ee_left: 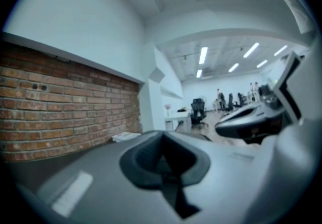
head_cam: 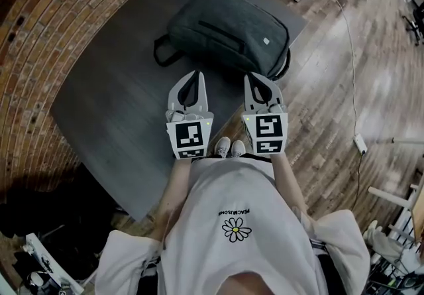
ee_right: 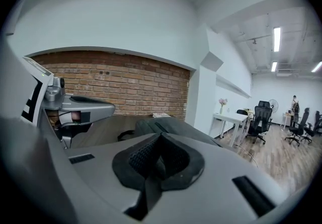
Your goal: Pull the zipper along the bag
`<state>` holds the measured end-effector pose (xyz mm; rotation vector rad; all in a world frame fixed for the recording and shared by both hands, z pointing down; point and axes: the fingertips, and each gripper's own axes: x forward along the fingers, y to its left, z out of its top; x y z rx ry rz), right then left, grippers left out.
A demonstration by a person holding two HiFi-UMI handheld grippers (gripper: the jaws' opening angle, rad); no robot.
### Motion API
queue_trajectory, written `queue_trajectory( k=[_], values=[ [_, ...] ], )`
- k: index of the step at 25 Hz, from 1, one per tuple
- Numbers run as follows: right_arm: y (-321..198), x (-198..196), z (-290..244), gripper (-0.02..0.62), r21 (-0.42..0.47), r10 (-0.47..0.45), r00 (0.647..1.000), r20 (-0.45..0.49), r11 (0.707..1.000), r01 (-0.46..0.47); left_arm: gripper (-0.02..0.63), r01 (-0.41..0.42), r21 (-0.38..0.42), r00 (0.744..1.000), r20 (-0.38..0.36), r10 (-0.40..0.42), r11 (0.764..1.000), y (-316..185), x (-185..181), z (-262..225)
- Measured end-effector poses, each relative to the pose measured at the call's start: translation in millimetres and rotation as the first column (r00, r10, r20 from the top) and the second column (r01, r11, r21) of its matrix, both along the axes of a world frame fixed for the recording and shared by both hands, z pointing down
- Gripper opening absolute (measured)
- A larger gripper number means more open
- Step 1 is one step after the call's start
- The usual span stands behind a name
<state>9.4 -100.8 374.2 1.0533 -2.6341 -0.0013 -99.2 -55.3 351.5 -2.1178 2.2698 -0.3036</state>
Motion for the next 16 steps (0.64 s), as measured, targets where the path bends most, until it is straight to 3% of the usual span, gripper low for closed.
queue_trajectory(
  k=[16],
  values=[
    [-10.4, 2.9, 6.6, 0.0, -0.001, -0.007, 1.0, -0.022, 1.0, 0.007, 0.0, 0.025, -0.014, 1.0, -0.003, -0.025, 1.0, -6.5, -8.8, 2.6]
  ],
)
